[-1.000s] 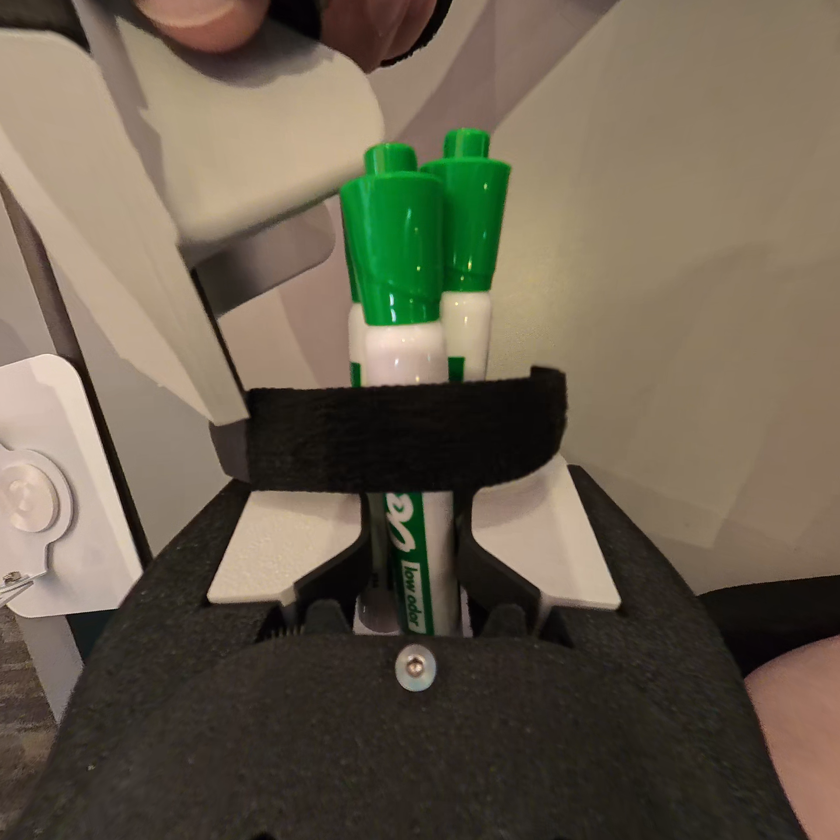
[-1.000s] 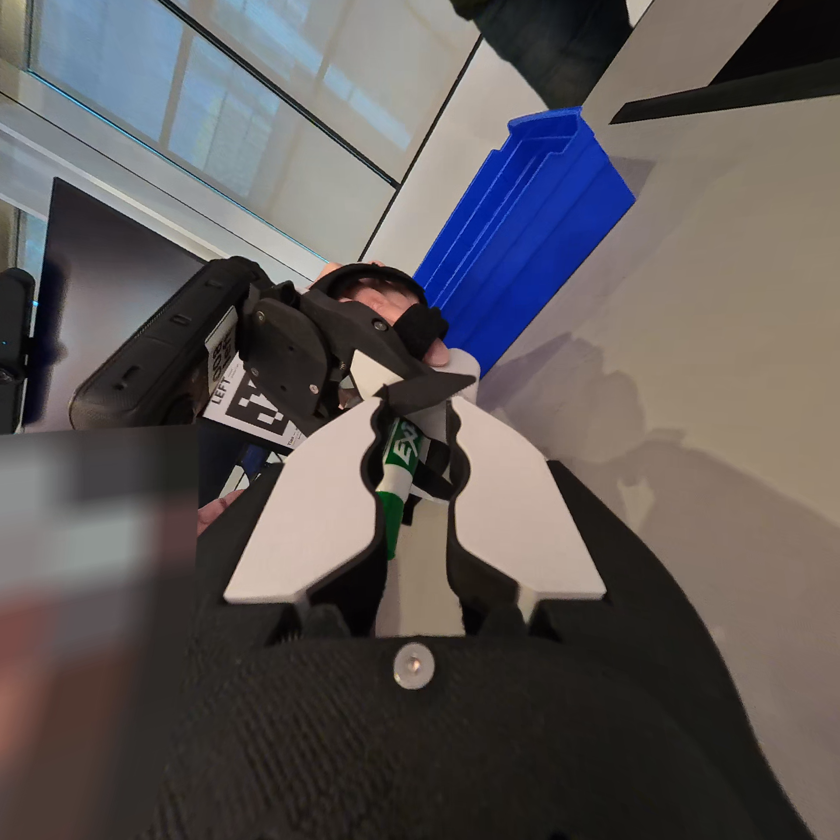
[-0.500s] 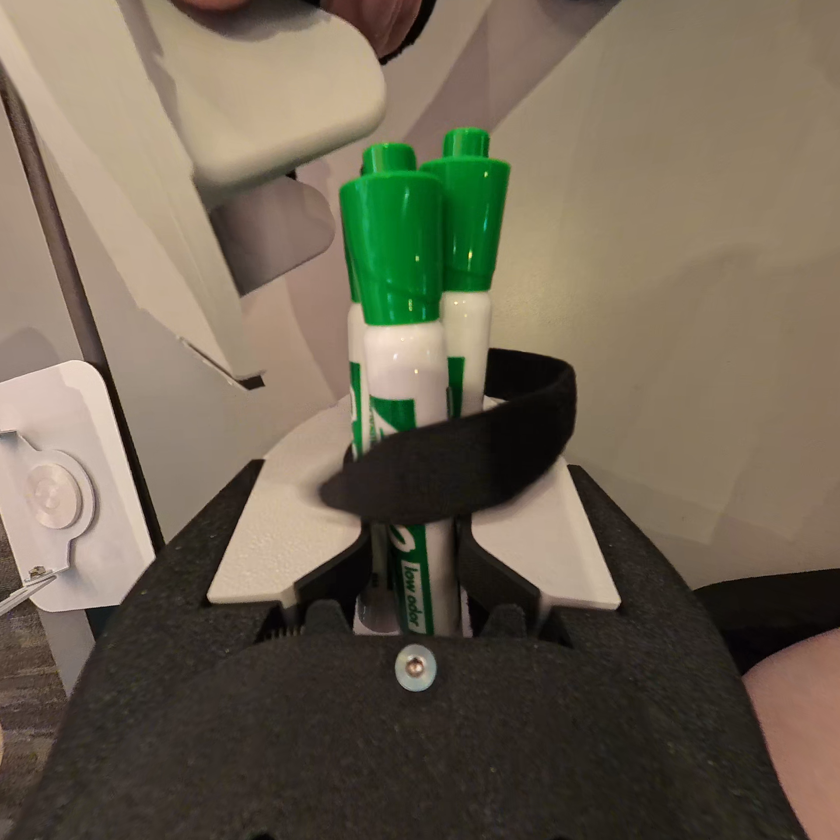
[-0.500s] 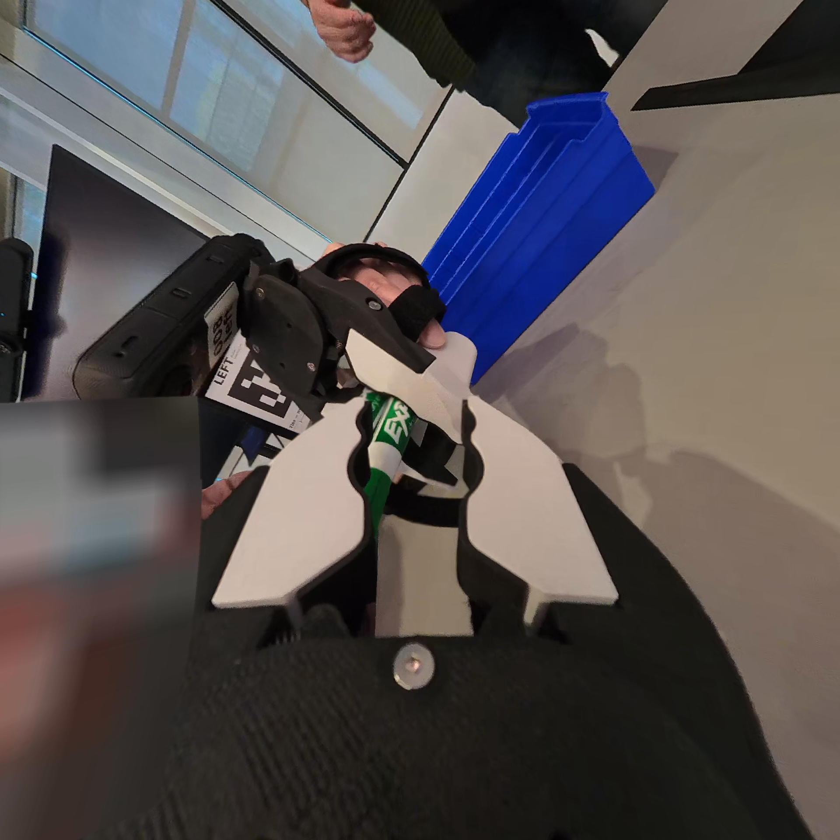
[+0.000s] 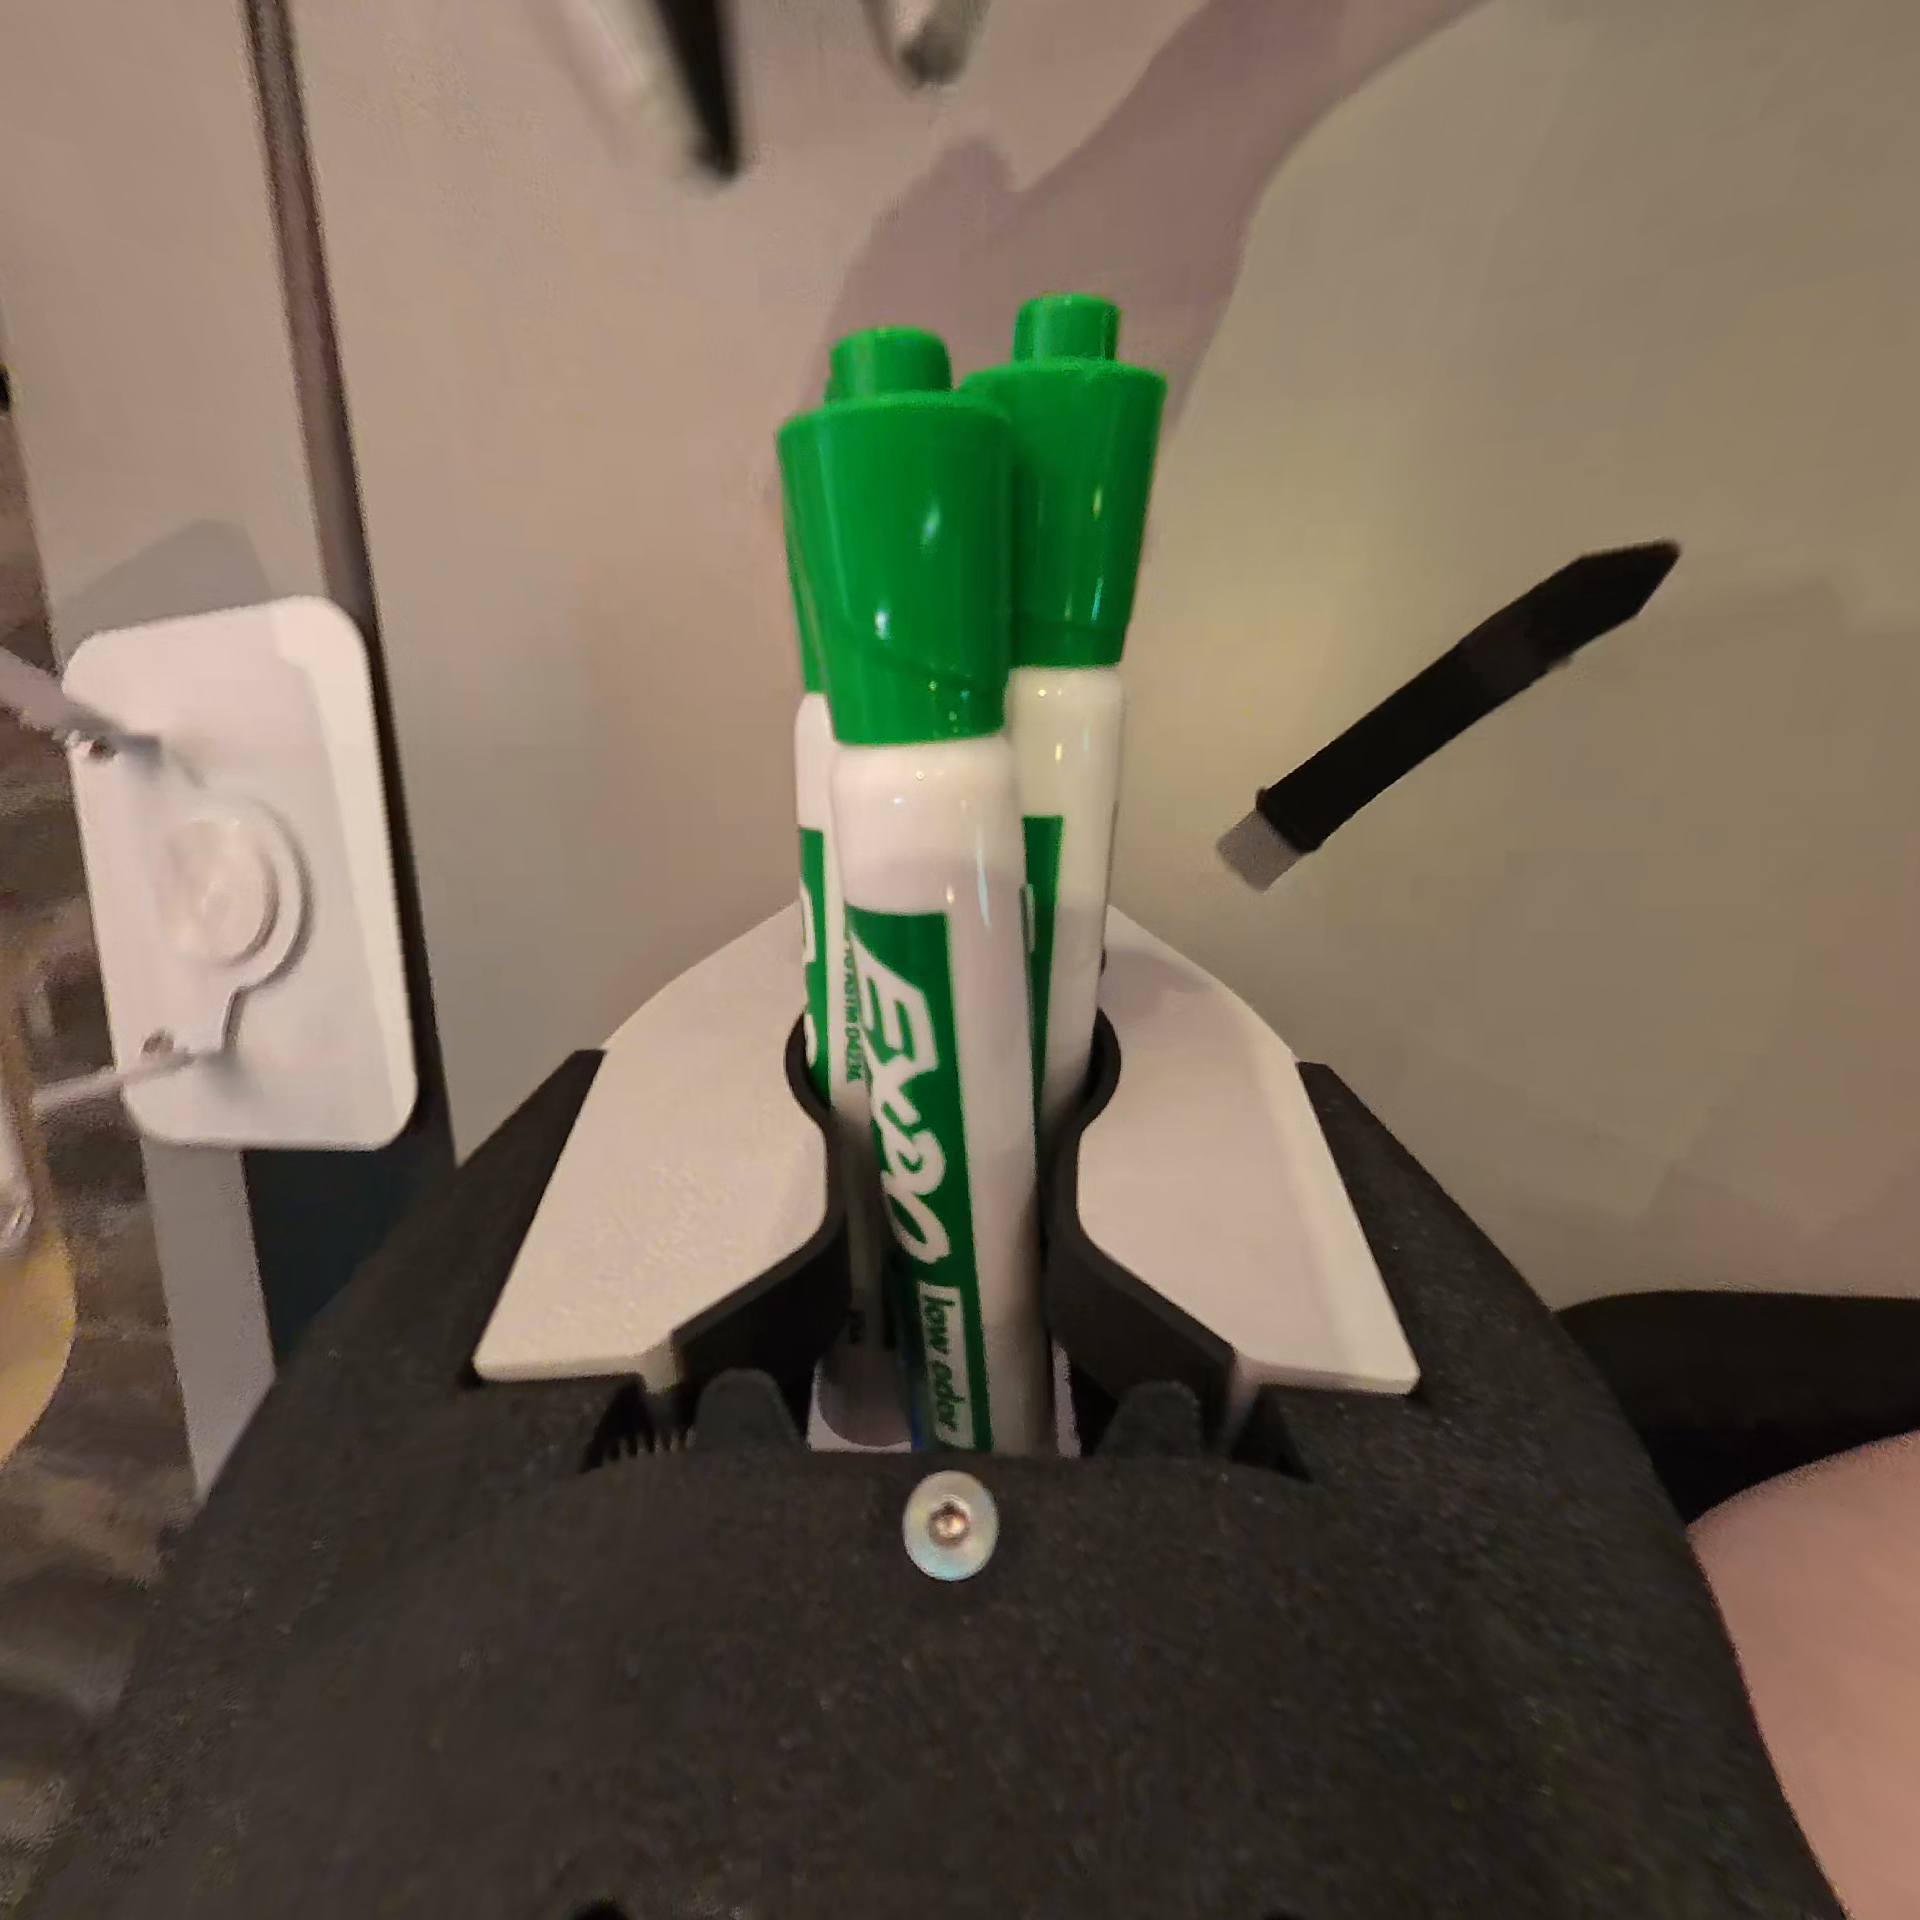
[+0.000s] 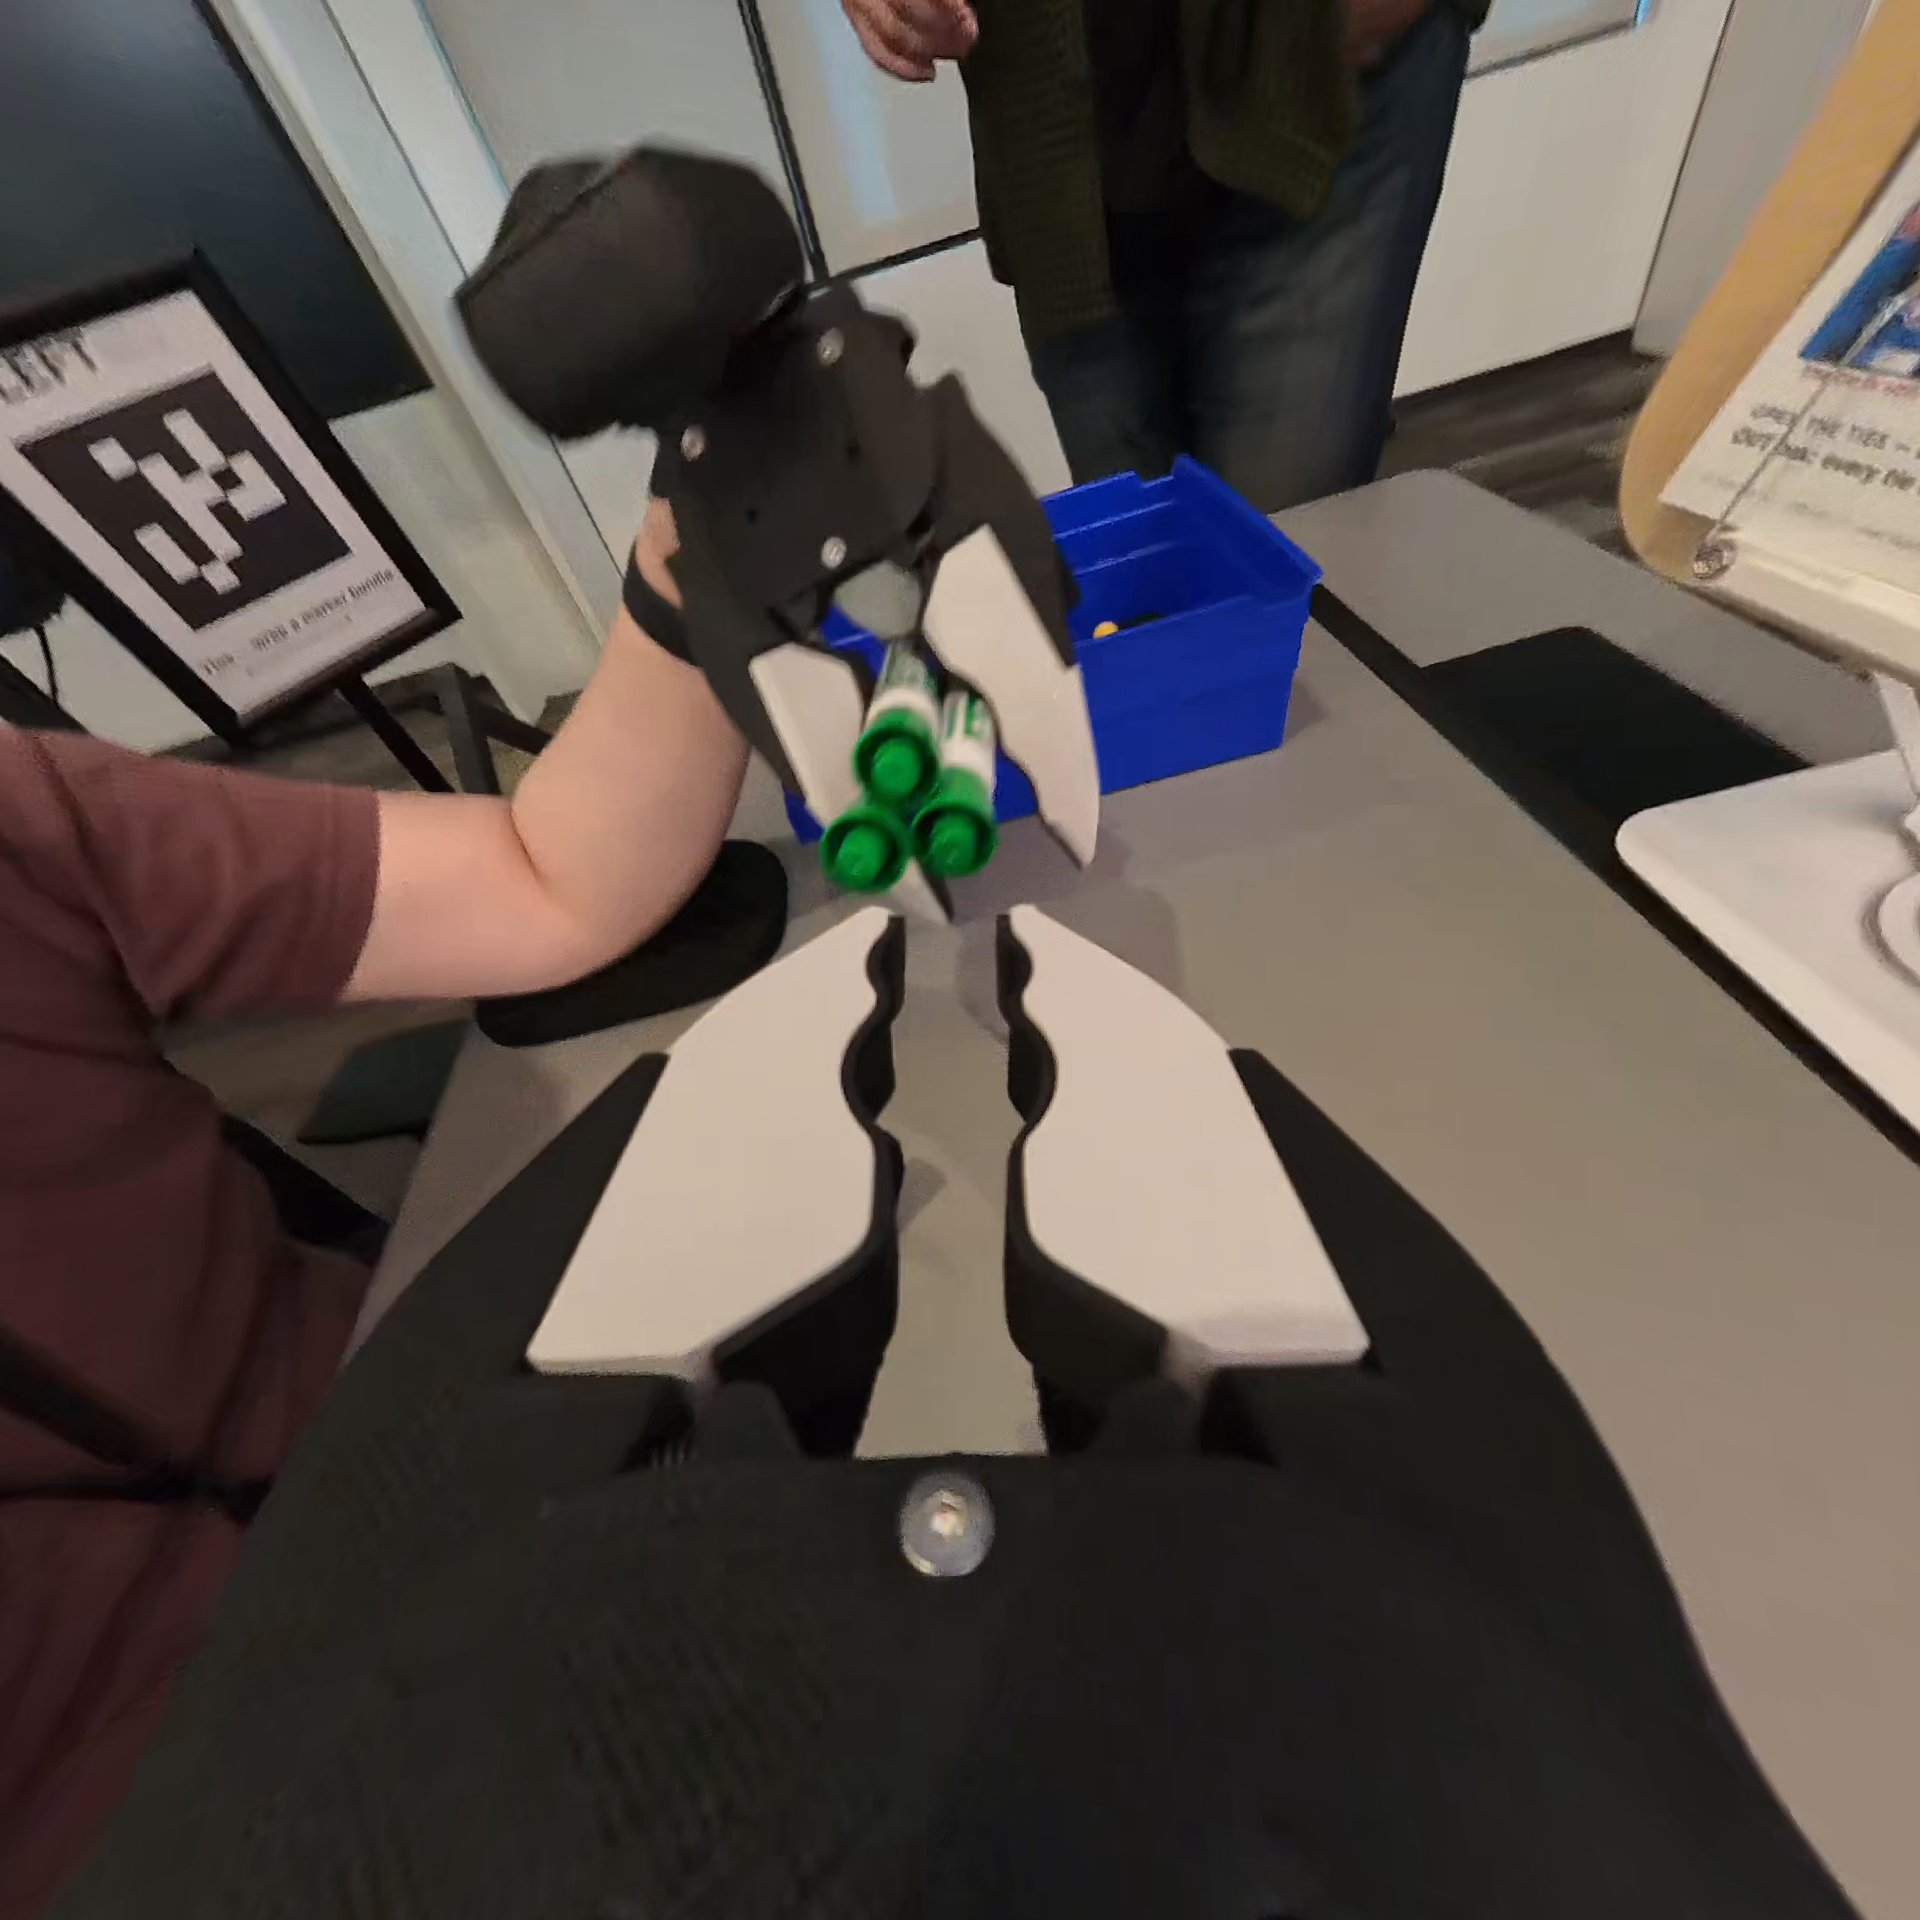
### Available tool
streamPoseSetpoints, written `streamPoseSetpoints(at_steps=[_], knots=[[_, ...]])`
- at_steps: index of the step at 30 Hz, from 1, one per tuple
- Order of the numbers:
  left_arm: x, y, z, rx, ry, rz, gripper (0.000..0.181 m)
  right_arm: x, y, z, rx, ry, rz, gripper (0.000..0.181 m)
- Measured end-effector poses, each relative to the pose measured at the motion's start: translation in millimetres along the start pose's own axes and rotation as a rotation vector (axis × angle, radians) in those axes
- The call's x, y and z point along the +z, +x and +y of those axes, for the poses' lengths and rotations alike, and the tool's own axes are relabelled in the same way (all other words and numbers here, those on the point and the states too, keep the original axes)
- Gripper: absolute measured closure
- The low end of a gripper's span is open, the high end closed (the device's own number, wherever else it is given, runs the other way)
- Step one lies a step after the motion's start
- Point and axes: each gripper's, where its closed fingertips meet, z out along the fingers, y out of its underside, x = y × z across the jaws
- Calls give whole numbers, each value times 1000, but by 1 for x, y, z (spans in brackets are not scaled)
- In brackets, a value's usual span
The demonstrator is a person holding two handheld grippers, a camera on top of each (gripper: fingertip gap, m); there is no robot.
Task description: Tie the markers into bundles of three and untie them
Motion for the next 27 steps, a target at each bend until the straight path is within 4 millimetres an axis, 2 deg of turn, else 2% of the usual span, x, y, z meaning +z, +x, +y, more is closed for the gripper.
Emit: streamPoseSetpoints(at_steps=[2, 4, 6, 8, 11, 13, 14, 19, 21, 24, 27], knots=[[-8, -5, 11, -25, -22, -35, 139, 4, -12, 19, -31, -34, -33, 165], [-14, -10, 17, -46, -37, -64, 139, 15, -22, 61, 38, -154, -82, 158], [-19, -10, 15, -42, -16, -67, 139, 28, -23, 100, 132, -252, -97, 155], [-22, -8, 11, -31, 9, -70, 139, 42, -25, 124, 207, -301, -112, 151], [-25, -3, 7, -10, 31, -60, 139, 61, -36, 137, 198, -349, -171, 144], [-27, 0, 5, -1, 45, -49, 139, 72, -25, 151, 100, -424, -128, 132], [-27, 1, 5, 0, 50, -42, 139, 77, -22, 156, 74, -442, -141, 132], [-23, 7, 9, 10, 44, 8, 139, 95, -28, 151, 85, -357, -258, 134], [-21, 10, 11, 17, 35, 25, 139, 98, -28, 154, 49, -371, -259, 142], [-19, 10, 15, 18, 29, 39, 139, 94, -31, 166, -1, -425, -292, 176], [-18, 7, 19, 6, 34, 43, 139, 86, -35, 156, -37, -341, -307, 177]])
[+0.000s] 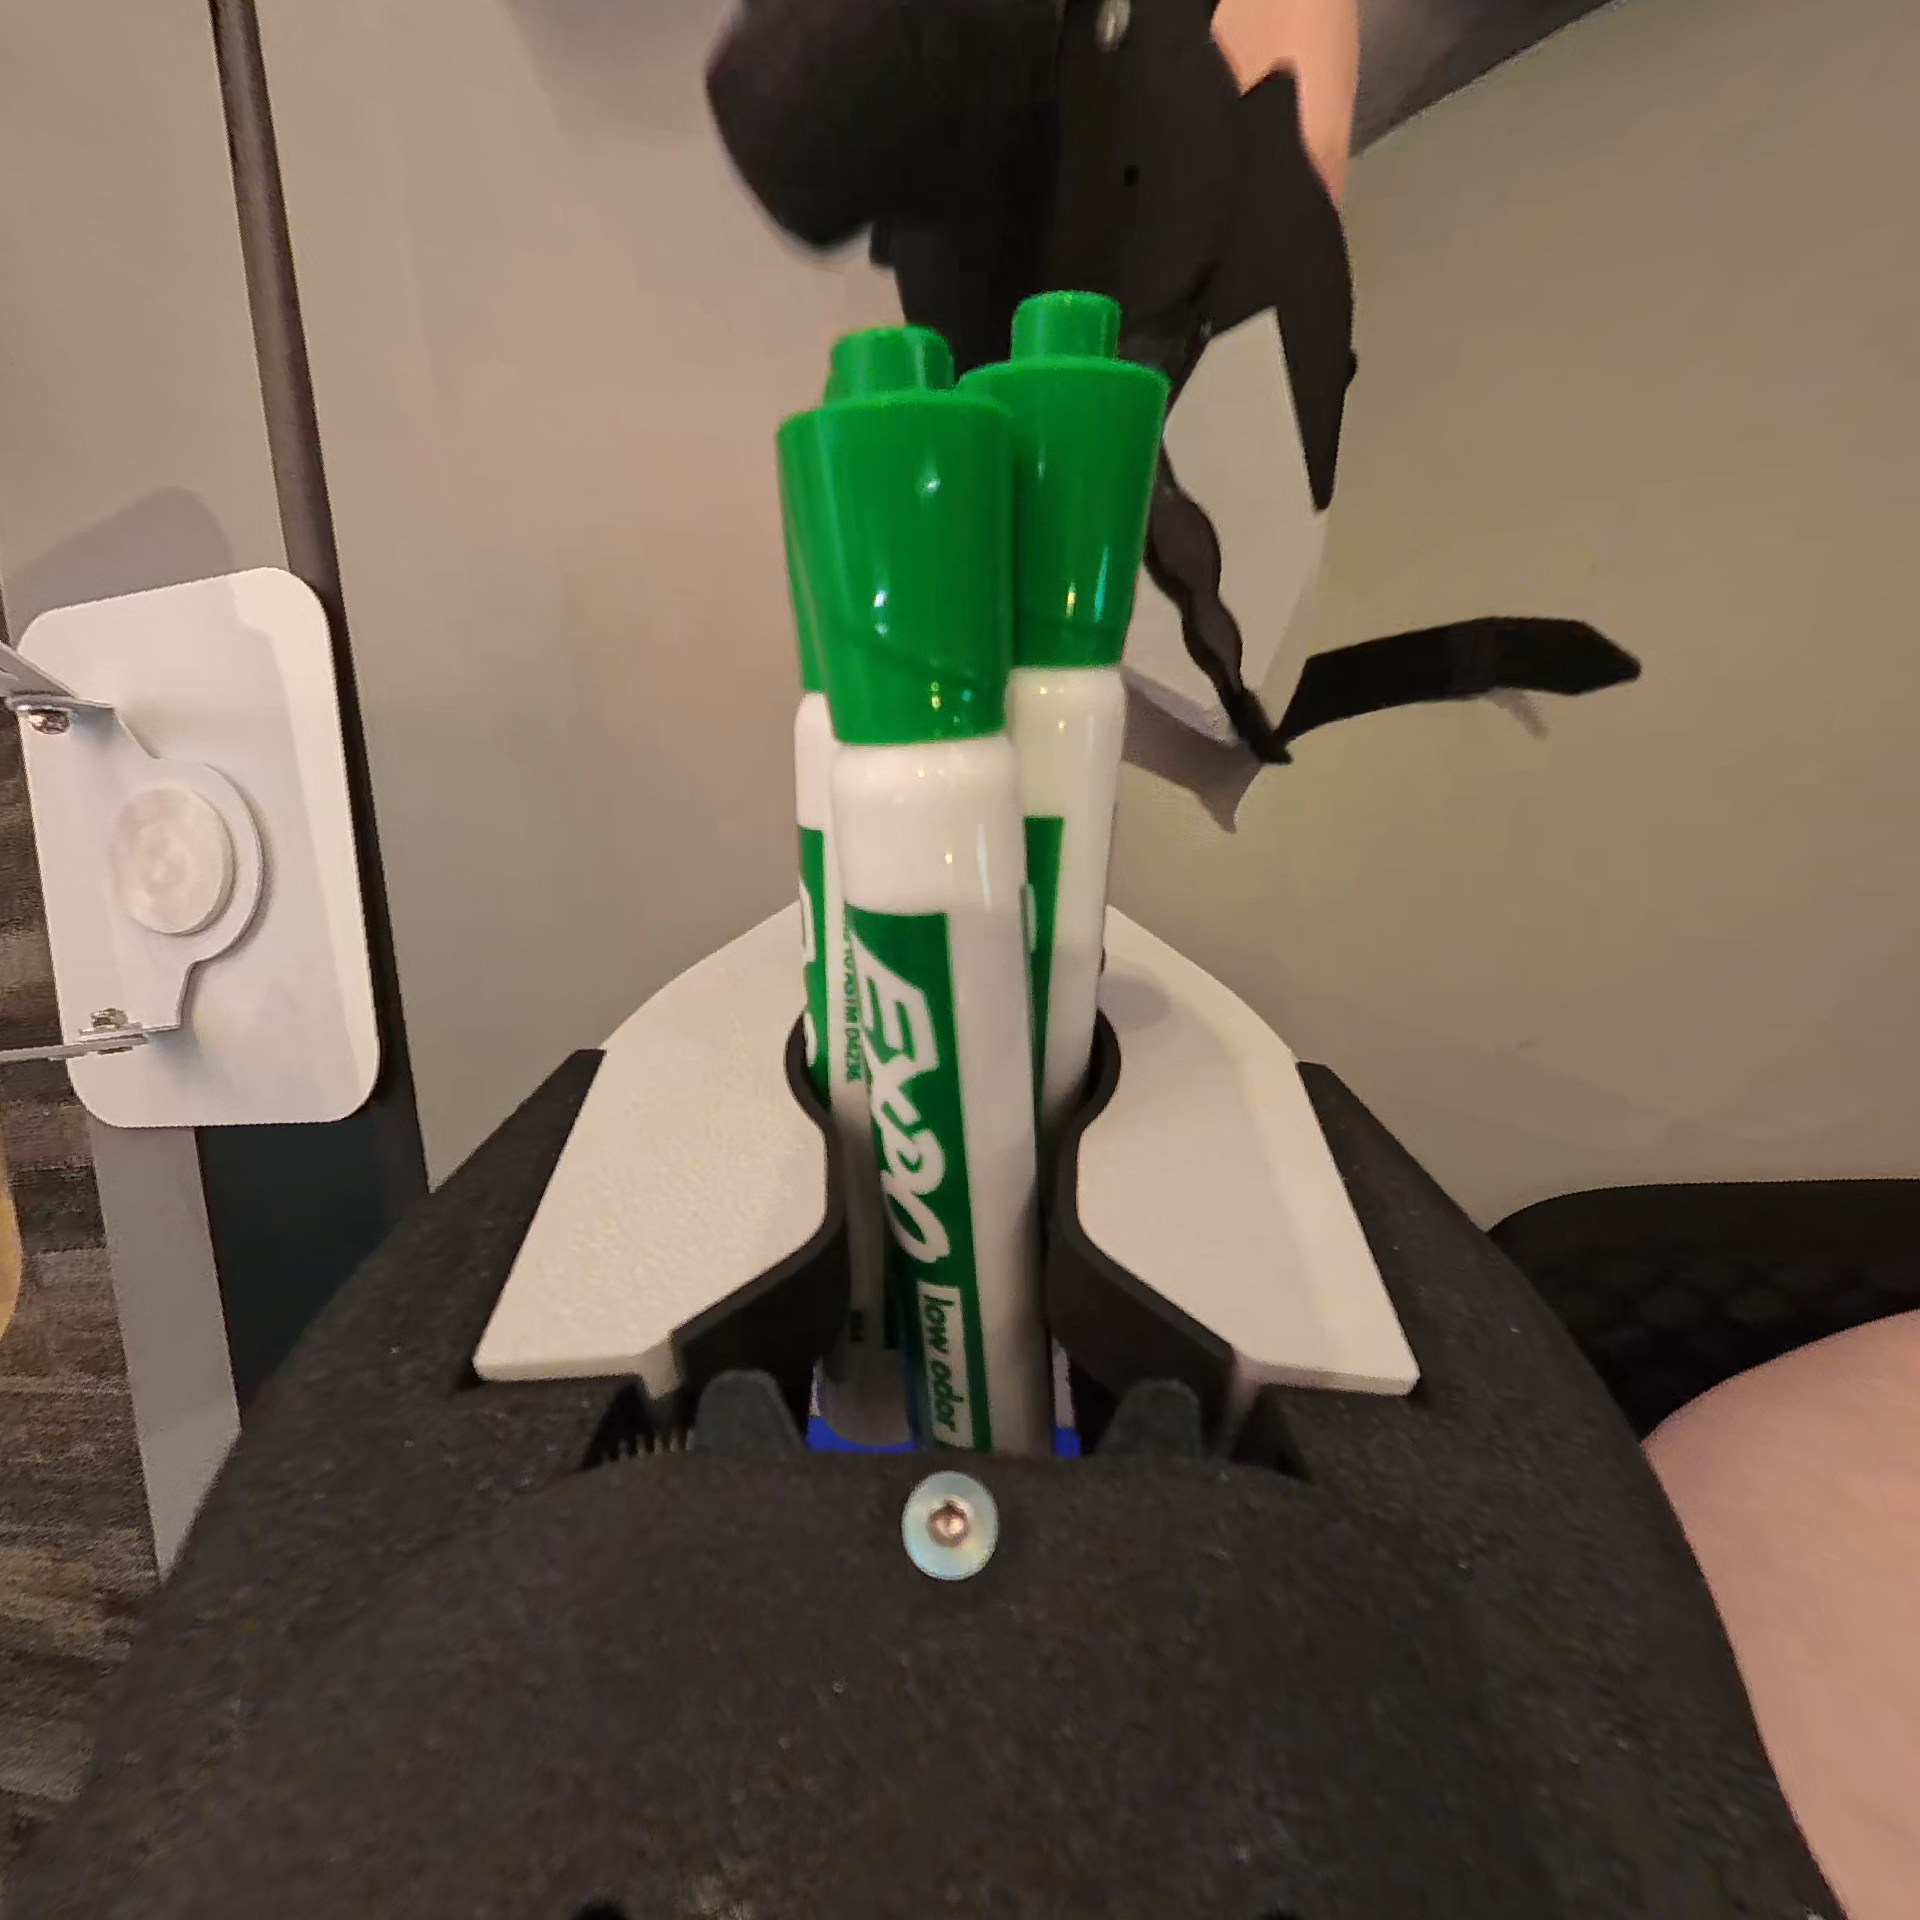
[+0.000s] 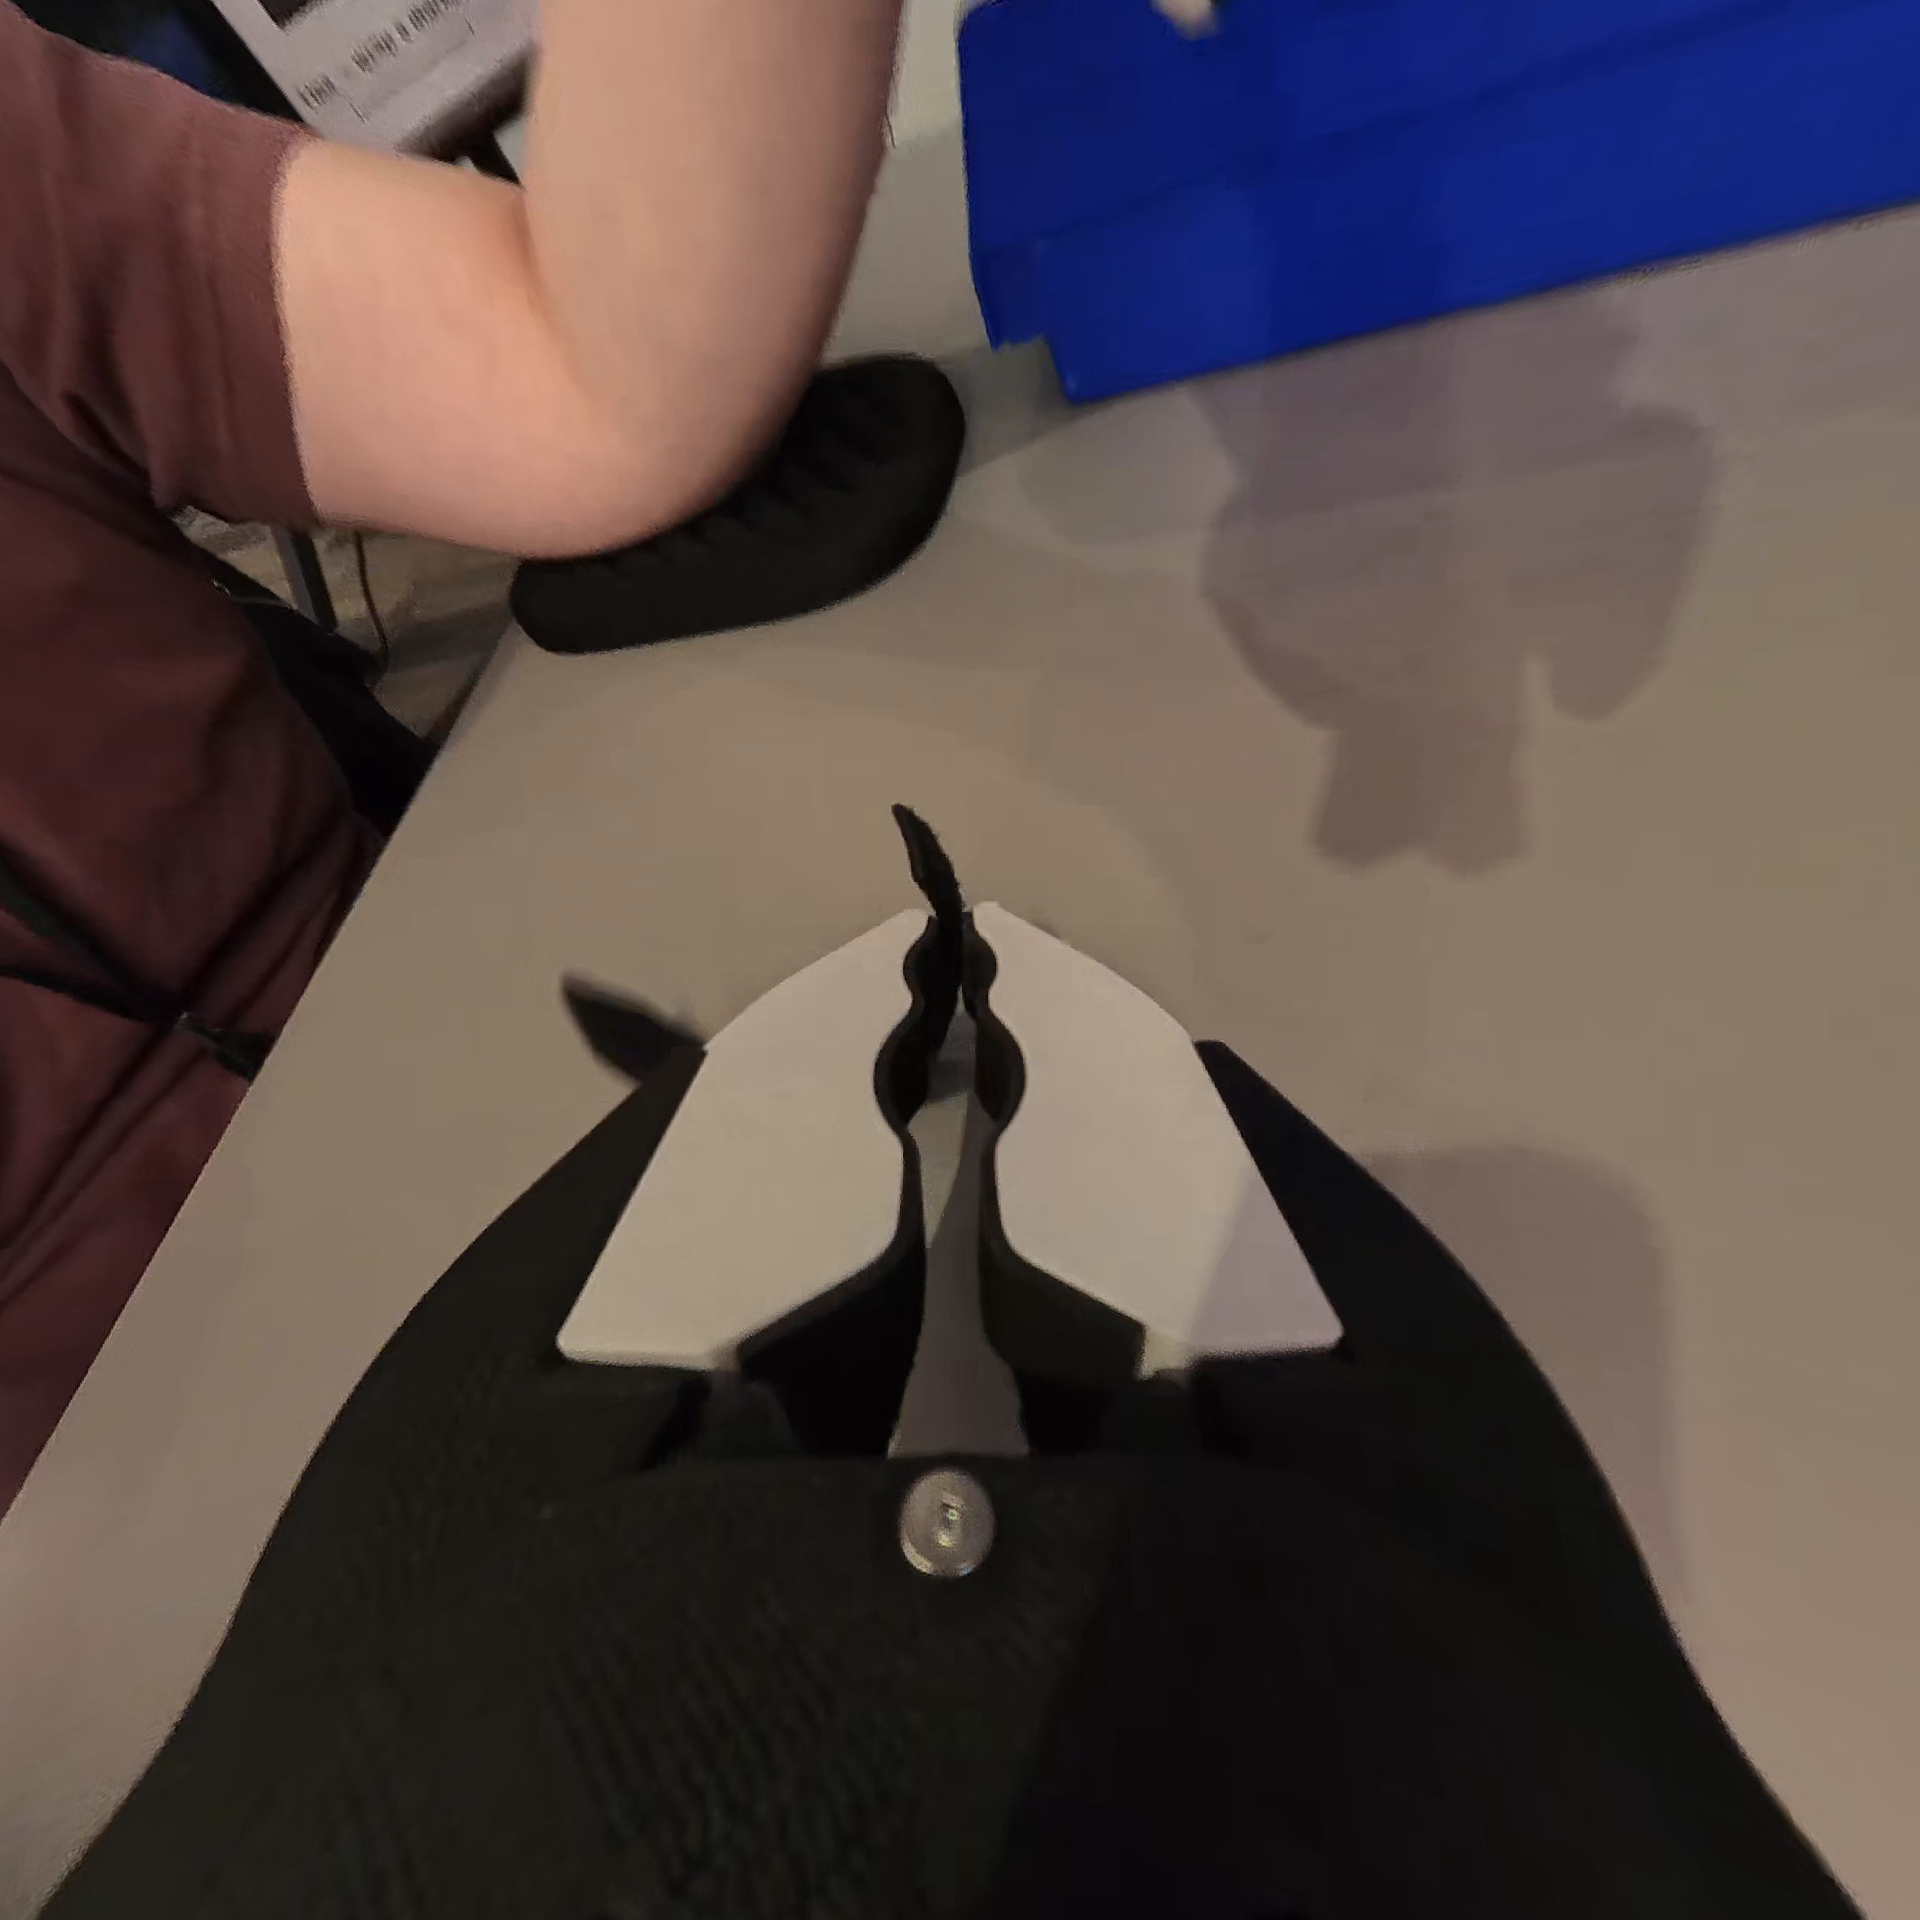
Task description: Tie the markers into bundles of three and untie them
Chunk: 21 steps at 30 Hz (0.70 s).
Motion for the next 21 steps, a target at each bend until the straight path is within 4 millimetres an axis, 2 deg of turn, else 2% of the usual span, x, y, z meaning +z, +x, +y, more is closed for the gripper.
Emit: streamPoseSetpoints(at_steps=[3, 6, 7, 10, 11, 12, 14, 15, 17, 21], knots=[[3, -4, 8, -23, -28, -2, 139, -25, -13, -21, -111, 99, 22, 177], [10, -6, 17, -42, -92, -1, 139, -59, -24, -47, -260, 155, 113, 178], [13, -7, 20, -47, -115, 1, 139, -71, -22, -53, -321, 135, 189, 177], [22, -6, 25, -54, -155, 29, 139, -117, 7, -71, -538, -6, 569, 177], [24, -5, 25, -53, -164, 35, 139, -135, 15, -83, -622, -17, 703, 177], [26, -5, 26, -54, -171, 41, 139, -150, 18, -99, -713, -2, 815, 178], [30, -4, 27, -59, -183, 55, 139, -166, 12, -128, -887, 54, 958, 178], [32, -4, 28, -63, -190, 61, 139, -170, 7, -141, -977, 85, 1034, 178], [36, -4, 30, -67, -202, 70, 139, -163, -3, -156, -1176, 93, 1128, 178], [40, -1, 26, -69, -177, 107, 139, -130, -1, -153, -1455, -28, 1260, 178]])
